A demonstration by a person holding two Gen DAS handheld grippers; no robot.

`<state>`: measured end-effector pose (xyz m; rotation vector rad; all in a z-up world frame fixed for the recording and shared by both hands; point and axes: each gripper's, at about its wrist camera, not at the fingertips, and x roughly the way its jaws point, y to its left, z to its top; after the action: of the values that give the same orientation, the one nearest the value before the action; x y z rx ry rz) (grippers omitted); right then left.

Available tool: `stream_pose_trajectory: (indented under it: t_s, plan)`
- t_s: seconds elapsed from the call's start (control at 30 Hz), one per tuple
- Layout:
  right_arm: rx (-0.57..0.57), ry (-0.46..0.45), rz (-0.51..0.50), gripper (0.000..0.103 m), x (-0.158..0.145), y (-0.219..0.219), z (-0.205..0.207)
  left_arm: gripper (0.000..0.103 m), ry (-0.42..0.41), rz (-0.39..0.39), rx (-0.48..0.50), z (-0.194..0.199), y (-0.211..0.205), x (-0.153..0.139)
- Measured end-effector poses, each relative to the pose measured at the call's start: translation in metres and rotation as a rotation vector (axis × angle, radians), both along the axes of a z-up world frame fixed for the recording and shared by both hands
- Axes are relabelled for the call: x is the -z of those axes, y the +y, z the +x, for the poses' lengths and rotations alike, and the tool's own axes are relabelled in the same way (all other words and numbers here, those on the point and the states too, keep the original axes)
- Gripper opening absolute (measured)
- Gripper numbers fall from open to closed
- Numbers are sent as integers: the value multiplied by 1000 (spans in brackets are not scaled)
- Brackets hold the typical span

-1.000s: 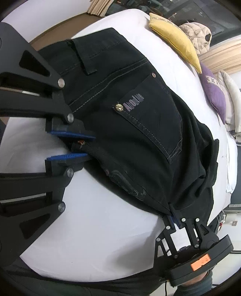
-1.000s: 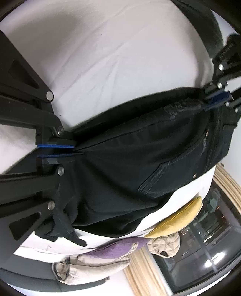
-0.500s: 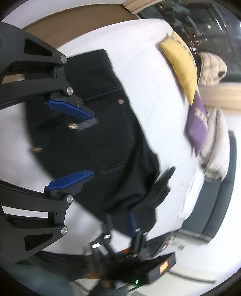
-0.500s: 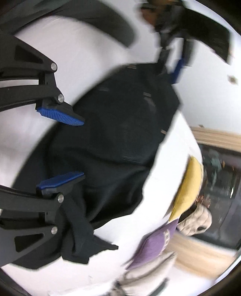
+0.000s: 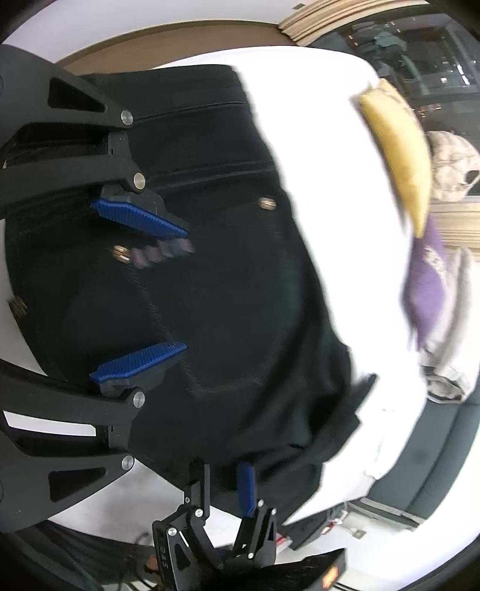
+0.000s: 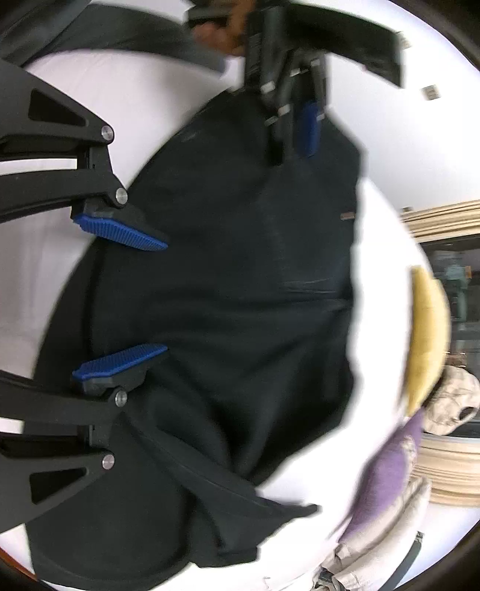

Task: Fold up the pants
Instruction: 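Lay the folded jeans down and open both tools, then grasp the leg hems of the jeans with the right tool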

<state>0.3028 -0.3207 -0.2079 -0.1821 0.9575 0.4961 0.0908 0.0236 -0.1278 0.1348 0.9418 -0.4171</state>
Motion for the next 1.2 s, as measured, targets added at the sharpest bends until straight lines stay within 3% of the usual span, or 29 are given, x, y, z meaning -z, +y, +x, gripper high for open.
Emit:
stream_pose_trajectory:
  t_s: [0.1, 0.13, 0.23, 0.3, 0.4, 0.5, 0.67, 0.83, 0.93, 1.2]
  plan:
    - [0, -33, 25, 70, -11, 9, 23, 58, 23, 21, -17, 15, -12, 8]
    - [-5, -4, 22, 75, -2, 11, 32, 60, 51, 41, -29, 18, -13, 21]
    - [49, 129, -58, 76, 44, 2, 45, 65, 81, -14, -50, 19, -5, 44]
    - [62, 102, -18, 75, 33, -7, 37, 65, 72, 3, -63, 17, -5, 37]
    - [104, 46, 37, 75, 1, -32, 35, 65, 16, -38, -70, 14, -10, 18]
    - [246, -3, 108, 76, -39, -84, 73, 65, -31, -56, -67, 23, -23, 6]
    - [473, -15, -30, 76, -58, -144, 161, 65, 40, -64, -114, 56, -38, 28]
    - [527, 55, -88, 76, -46, -166, 225, 65, 59, 1, -121, 66, -55, 50]
    - [570, 104, -137, 76, -21, -171, 264, 65, 63, 4, -112, 70, -59, 53]
    - [635, 232, -249, 75, 33, -174, 300, 66, 49, -7, -111, 67, -52, 54]
